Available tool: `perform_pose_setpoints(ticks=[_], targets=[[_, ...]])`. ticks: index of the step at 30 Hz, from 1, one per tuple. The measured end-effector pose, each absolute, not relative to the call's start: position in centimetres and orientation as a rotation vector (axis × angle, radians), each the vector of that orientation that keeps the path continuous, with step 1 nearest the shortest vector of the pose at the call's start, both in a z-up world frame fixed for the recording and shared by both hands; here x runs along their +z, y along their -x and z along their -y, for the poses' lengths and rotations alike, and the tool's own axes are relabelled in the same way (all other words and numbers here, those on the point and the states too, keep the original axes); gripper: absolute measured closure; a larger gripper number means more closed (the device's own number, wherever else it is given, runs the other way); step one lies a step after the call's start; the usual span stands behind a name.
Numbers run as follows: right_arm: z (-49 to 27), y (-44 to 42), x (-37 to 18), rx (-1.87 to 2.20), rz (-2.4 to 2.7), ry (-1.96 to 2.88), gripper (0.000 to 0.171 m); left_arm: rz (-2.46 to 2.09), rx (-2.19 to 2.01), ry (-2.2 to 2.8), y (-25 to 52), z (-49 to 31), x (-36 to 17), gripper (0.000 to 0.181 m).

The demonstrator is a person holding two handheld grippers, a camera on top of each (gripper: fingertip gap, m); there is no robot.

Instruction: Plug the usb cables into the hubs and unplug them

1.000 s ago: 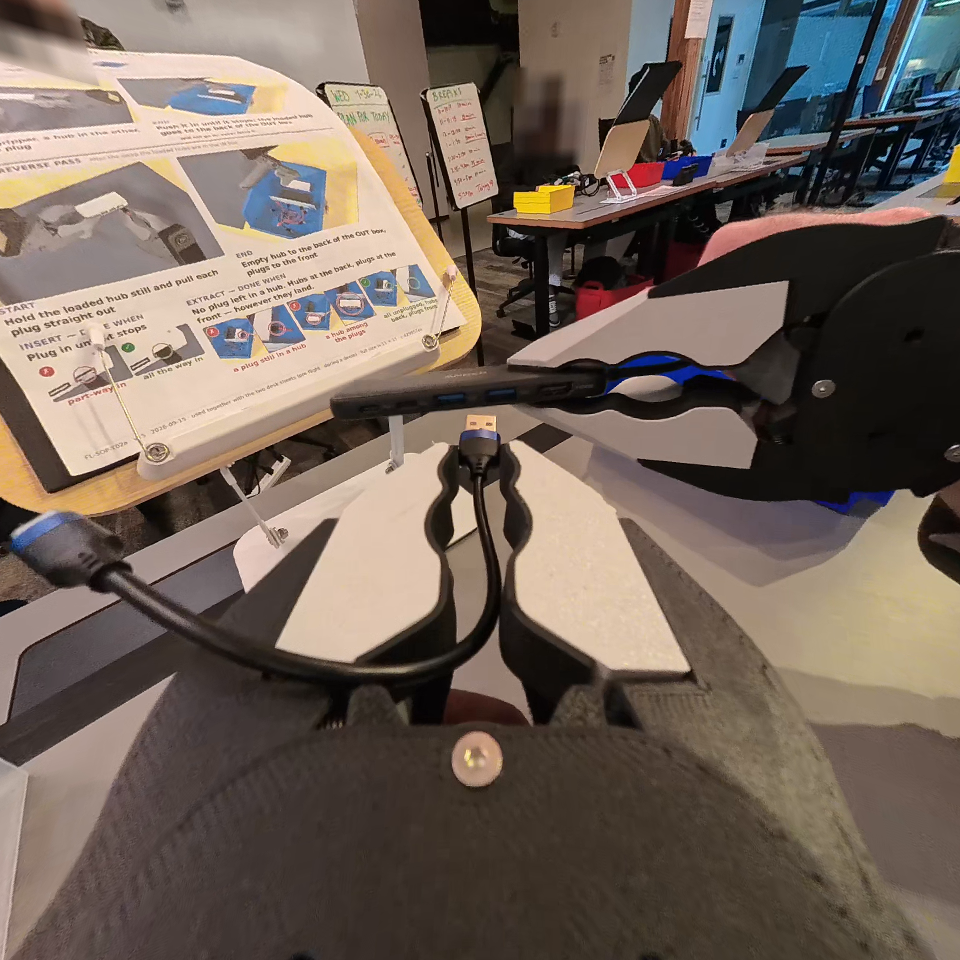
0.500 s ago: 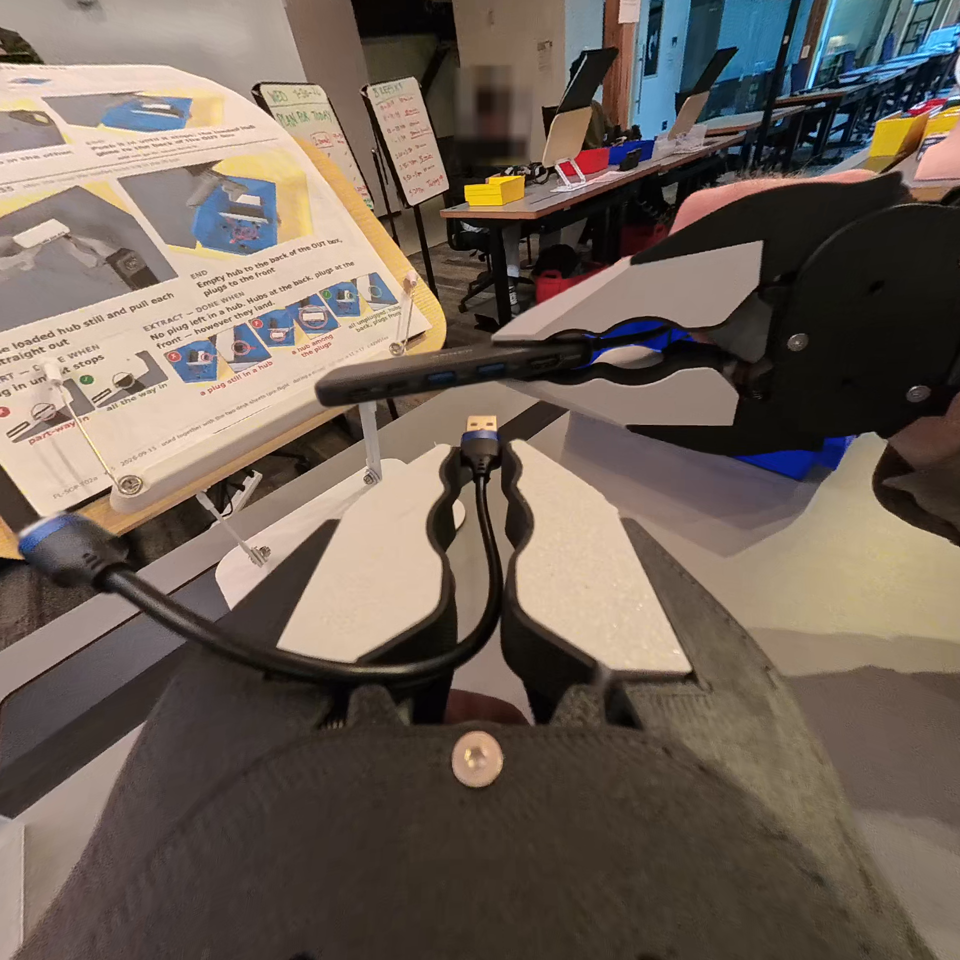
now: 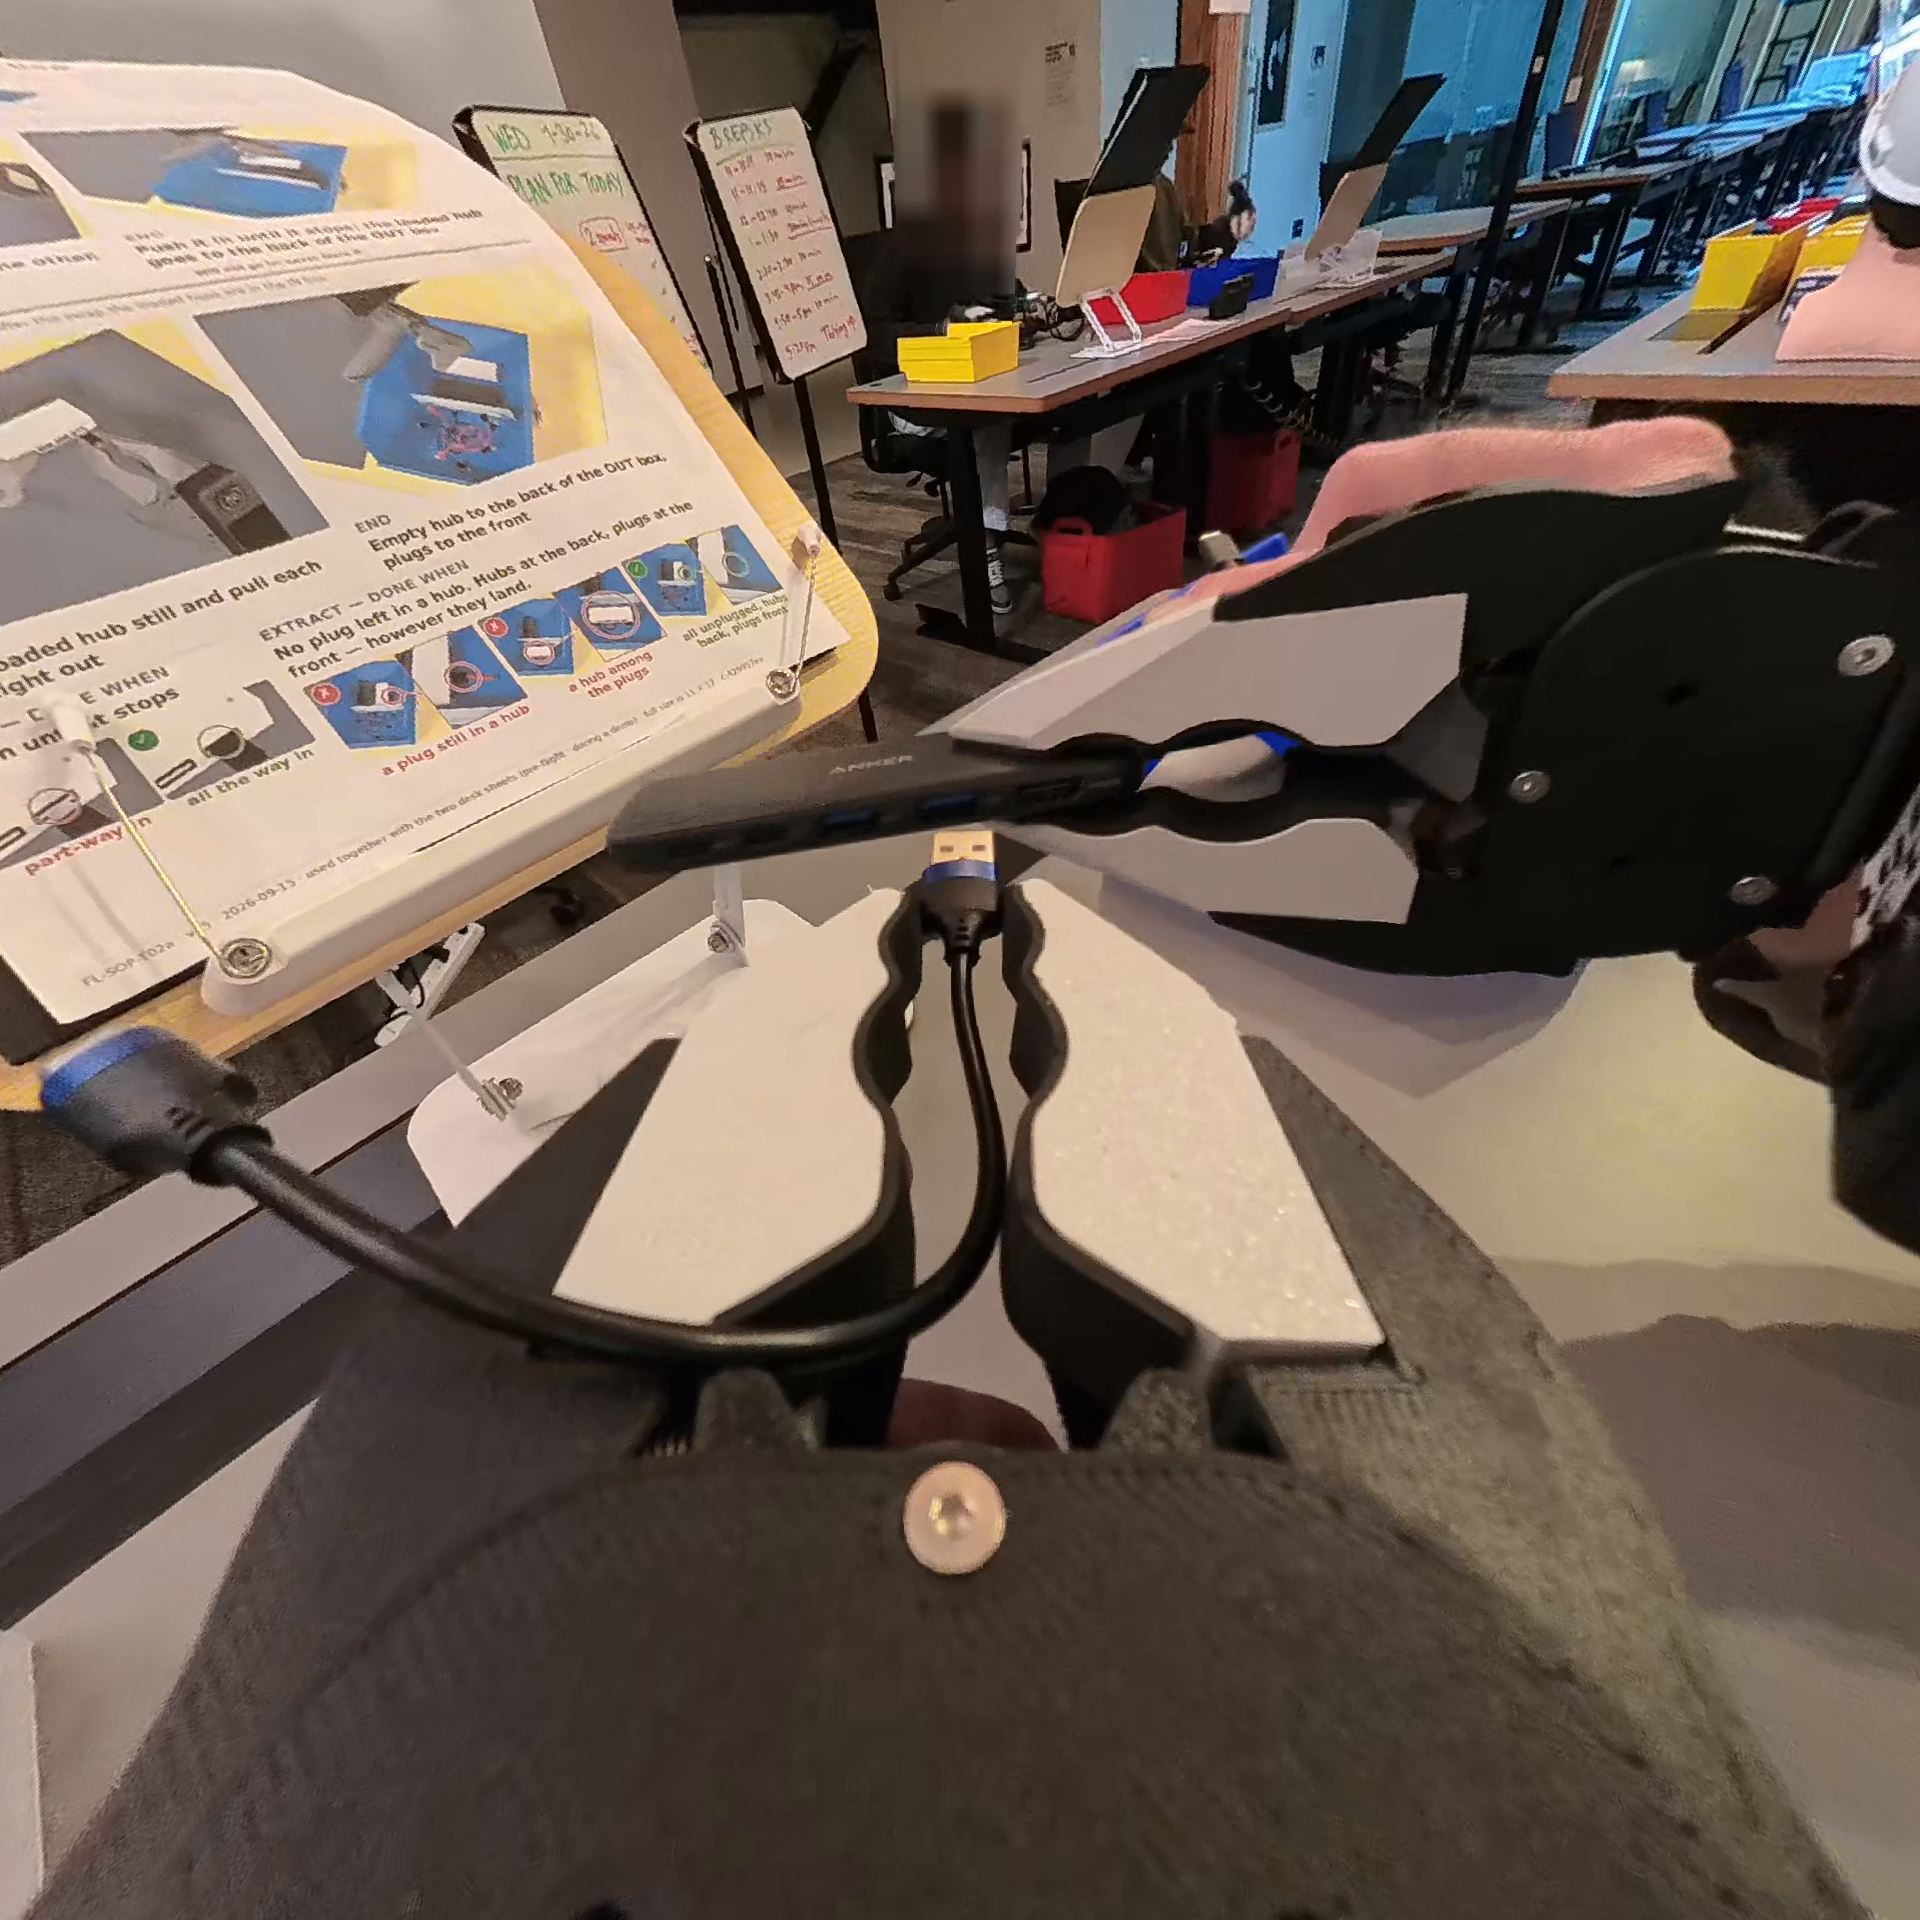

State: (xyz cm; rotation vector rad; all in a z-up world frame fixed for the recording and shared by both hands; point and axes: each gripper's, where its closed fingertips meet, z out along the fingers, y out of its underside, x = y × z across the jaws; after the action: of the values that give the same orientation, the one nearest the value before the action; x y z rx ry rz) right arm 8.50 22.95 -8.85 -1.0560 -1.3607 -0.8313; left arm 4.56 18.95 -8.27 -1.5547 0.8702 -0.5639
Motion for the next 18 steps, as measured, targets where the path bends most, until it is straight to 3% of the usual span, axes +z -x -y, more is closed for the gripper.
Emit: perform_pose_setpoints(ticks=[18], targets=[[-22.7, -7.2, -9.1, -0.847, 1.366, 1.017, 0.162, -0.854, -0.557, 1.584, -4.3, -19.5, -8.8, 0.166]])
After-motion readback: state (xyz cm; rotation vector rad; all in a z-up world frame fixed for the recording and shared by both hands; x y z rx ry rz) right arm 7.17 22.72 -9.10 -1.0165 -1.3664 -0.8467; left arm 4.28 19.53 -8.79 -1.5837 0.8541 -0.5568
